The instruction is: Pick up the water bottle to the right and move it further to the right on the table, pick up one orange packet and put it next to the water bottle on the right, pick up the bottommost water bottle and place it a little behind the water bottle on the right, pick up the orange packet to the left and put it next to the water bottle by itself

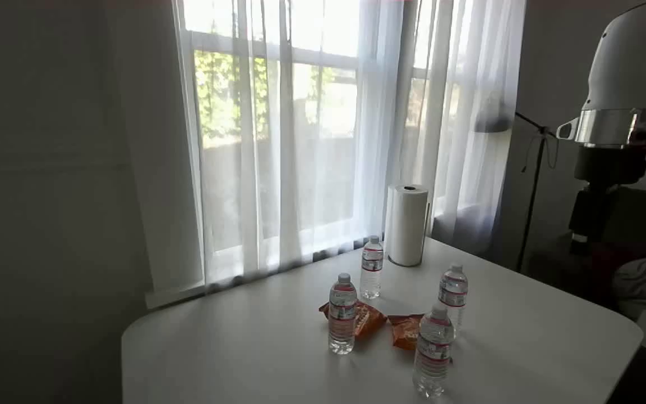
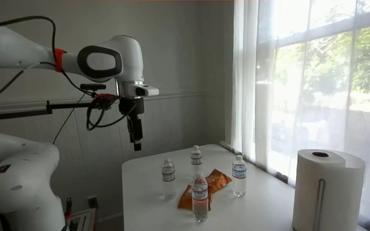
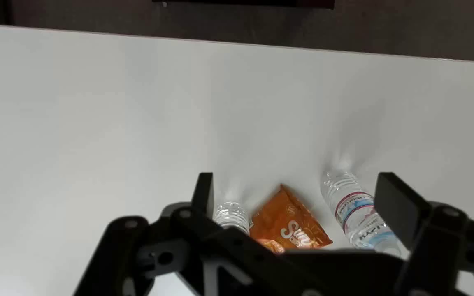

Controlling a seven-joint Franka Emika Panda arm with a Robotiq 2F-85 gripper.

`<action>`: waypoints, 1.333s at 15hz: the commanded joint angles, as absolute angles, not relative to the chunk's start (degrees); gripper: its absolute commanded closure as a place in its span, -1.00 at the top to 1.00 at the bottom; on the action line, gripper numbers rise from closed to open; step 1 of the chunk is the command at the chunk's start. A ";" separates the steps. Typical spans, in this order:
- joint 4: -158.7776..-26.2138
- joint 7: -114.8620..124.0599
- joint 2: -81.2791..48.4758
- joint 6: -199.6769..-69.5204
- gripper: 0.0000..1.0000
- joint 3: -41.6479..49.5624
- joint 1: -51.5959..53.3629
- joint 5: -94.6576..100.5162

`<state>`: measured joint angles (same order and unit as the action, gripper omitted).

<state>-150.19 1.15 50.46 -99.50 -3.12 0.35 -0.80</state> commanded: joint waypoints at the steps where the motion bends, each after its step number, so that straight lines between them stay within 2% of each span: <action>1: -150.07 1.42 50.42 -99.38 1.00 -2.81 0.78 -0.55; 7: -150.00 2.38 49.62 -100.69 1.00 -2.98 -0.03 -0.07; 14: -145.73 1.56 33.73 -116.29 1.00 -1.52 -2.73 2.69; 20: -139.57 1.05 19.19 -124.02 1.00 -1.34 -2.53 5.45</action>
